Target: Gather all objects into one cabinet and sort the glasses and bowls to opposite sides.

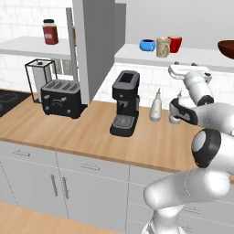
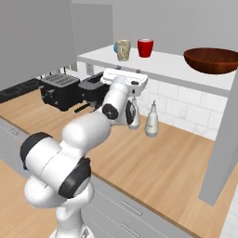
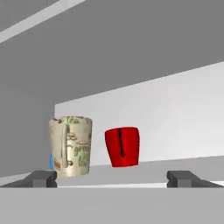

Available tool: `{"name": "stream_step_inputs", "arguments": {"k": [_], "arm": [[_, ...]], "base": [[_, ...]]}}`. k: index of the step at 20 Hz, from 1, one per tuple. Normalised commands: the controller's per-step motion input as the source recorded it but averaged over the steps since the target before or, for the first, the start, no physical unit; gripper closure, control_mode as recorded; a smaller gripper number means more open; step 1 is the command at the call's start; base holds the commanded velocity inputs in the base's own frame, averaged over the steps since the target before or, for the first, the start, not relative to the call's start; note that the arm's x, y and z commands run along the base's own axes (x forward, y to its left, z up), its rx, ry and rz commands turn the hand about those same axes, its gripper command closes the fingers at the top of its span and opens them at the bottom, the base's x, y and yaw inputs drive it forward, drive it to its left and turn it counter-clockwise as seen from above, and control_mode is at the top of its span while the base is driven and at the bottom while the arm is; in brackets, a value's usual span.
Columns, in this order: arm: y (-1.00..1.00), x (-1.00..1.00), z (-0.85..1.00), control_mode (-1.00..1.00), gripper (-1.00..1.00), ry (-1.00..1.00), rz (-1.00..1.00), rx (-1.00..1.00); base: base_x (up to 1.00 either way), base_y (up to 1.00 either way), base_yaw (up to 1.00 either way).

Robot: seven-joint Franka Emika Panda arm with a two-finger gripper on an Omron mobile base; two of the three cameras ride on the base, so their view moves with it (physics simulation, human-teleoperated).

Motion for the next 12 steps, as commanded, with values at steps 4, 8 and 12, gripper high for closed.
{"name": "stream_step_inputs", "arguments": {"k": [4,8,12], "arm": [[0.02,-1.0,-0.98,-1.0,-1.0,0.0,0.0,0.0],[0.1,-1.0,-0.99,-1.0,-1.0,0.0,0.0,0.0],[0.13,-1.0,-1.0,-1.0,-1.0,0.0,0.0,-0.02]], "base": [[0.0,0.0,0.0],[0.0,0.0,0.0],[0.0,0.0,0.0]]}}
